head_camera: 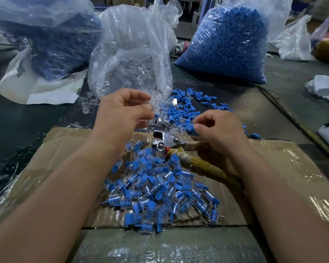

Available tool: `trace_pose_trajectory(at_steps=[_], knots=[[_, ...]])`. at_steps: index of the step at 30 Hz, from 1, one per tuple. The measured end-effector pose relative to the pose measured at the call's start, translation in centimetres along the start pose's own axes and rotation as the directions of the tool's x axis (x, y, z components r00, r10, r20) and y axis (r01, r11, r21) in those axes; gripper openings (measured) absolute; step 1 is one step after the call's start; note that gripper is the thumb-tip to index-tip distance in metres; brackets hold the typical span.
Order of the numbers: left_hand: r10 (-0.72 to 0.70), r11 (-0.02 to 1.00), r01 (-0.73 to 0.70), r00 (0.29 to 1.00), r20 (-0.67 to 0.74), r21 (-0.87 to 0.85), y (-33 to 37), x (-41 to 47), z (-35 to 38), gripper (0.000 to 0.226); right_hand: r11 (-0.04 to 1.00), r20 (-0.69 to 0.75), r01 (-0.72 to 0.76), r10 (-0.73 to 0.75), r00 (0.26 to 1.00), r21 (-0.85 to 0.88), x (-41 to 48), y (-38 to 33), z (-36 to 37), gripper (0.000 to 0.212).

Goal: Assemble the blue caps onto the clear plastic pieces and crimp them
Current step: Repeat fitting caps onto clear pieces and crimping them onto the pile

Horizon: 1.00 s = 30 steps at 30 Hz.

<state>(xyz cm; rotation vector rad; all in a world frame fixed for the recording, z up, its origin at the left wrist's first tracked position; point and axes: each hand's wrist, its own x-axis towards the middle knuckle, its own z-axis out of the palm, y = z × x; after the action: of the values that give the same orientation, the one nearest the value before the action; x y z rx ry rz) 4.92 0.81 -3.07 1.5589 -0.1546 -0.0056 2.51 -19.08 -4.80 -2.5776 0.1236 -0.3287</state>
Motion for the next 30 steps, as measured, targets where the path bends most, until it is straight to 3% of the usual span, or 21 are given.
trace_pose_trajectory(at_steps=[5, 8, 11, 15, 20, 25, 30], knots=[[-0.125, 0.949, 0.161, 0.982, 0.144, -0.271, 0.7, 0.0, -0.2, 0.018, 0.990, 0.096, -0.015, 0.029, 0.995, -0.137, 0.5, 0.2, 0.5, 0.005], [-0.158, 0.935, 0.218, 0.963, 0.220, -0.281, 0.7, -0.3, 0.2, 0.017, 0.989, 0.093, -0.015, 0.029, 0.995, -0.146, 0.5, 0.1, 0.6, 0.015], [-0.146, 0.949, 0.209, 0.955, 0.260, -0.234, 0.8, -0.5, 0.4, 0.017, 0.985, 0.076, 0.004, 0.010, 0.997, -0.173, 0.4, -0.1, 0.6, 0.011], [-0.115, 0.964, 0.176, 0.953, 0.281, -0.201, 0.8, -0.6, 0.4, 0.035, 0.998, -0.094, 0.018, -0.013, 0.996, 0.053, -0.3, -0.9, -0.5, 0.024], [-0.120, 0.956, 0.196, 0.941, 0.318, -0.218, 0.6, -0.9, 0.9, 0.042, 0.931, -0.252, 0.156, -0.072, 0.965, 0.329, -2.2, -3.3, -1.0, 0.020], [-0.102, 0.961, 0.183, 0.933, 0.345, -0.209, 0.5, -1.0, 1.0, 0.030, 0.924, -0.177, 0.200, -0.148, 0.973, 0.327, -2.8, -4.4, -0.3, 0.022], [-0.091, 0.969, 0.166, 0.929, 0.359, -0.183, 0.4, -1.0, 1.1, 0.030, 0.929, -0.223, 0.217, -0.152, 0.963, 0.300, -3.0, -4.5, 0.0, 0.020]])
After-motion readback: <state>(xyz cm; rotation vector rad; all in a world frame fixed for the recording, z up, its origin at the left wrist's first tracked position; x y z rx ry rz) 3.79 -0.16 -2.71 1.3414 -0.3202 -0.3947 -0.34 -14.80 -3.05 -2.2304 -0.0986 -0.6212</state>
